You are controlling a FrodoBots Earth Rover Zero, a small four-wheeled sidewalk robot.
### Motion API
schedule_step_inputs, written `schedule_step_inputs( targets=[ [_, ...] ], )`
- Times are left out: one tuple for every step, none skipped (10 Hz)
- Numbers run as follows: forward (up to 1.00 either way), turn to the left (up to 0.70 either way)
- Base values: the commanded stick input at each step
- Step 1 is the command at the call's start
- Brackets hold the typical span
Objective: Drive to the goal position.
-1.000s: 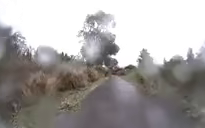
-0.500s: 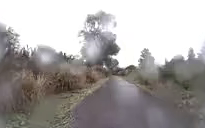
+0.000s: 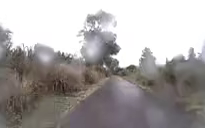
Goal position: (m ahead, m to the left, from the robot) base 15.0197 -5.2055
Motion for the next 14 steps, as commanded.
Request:
schedule_step_inputs(
  targets=[
    [0.85,0.00],
    [0.85,0.00],
    [0.85,0.00],
    [0.85,0.00],
    [0.85,0.01],
    [0.85,0.16],
    [0.85,-0.34],
    [0.85,-0.34],
    [0.85,-0.34],
    [0.85,-0.27],
    [0.85,-0.16],
    [0.85,-0.06],
    [0.85,0.00],
    [0.85,0.00]
  ],
)
